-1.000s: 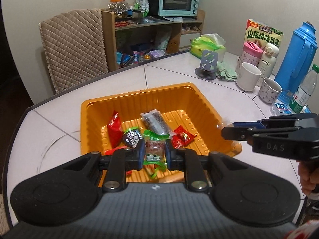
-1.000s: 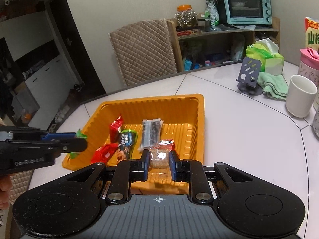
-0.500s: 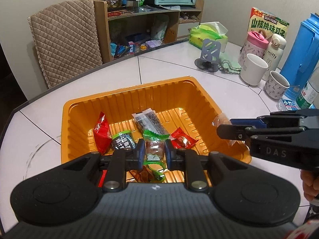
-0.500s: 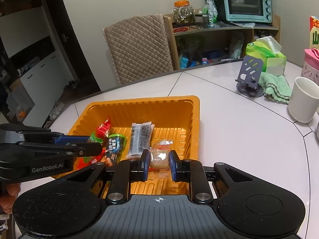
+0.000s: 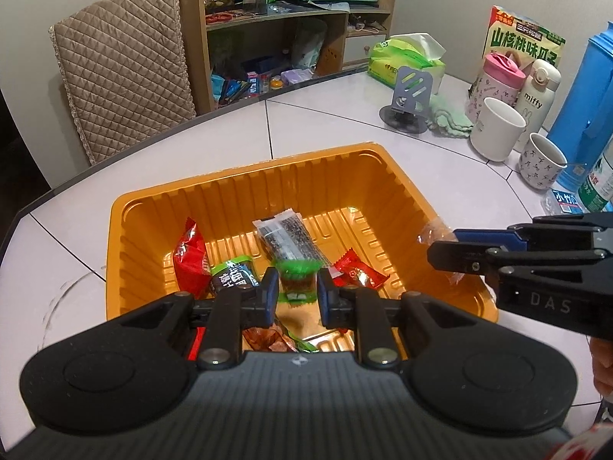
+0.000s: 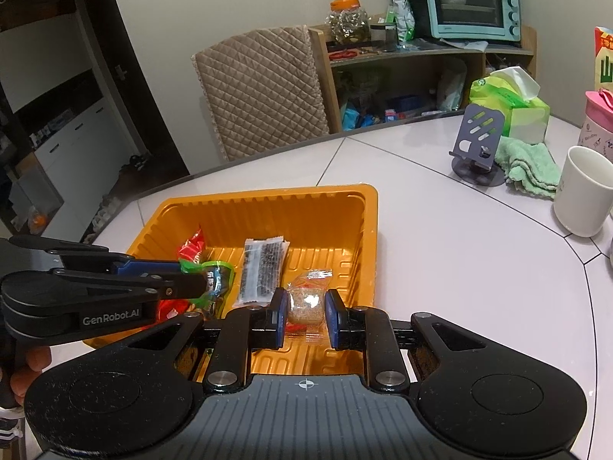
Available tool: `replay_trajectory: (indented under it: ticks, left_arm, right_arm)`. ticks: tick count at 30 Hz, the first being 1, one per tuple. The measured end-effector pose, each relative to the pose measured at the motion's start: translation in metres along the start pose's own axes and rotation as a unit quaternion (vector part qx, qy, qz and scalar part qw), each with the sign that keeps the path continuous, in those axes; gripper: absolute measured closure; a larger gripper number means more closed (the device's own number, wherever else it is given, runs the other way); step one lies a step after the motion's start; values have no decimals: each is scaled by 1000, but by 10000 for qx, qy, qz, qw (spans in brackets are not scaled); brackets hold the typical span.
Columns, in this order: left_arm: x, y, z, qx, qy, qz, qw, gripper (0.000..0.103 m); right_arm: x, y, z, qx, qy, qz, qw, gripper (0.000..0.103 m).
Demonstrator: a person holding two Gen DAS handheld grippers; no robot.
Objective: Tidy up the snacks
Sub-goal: 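Carry the green candy and cracker packet over the orange tray with both tools, then open both tools to drop the green candy and cracker packet into the tray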
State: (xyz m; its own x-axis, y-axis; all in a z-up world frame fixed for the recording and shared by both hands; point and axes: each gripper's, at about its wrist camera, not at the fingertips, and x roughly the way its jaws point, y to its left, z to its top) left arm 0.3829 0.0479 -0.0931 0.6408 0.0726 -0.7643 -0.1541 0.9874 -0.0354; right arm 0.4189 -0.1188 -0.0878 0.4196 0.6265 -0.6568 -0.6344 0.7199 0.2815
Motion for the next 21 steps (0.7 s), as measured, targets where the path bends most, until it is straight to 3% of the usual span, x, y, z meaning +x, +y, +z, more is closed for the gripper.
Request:
replay_trajectory:
  ticks: [21]
  left_arm:
    - [-32,34,-9,-367,-90,150,9992,83]
  right_arm:
    - [3,6,0,-27,82,76,9999,81]
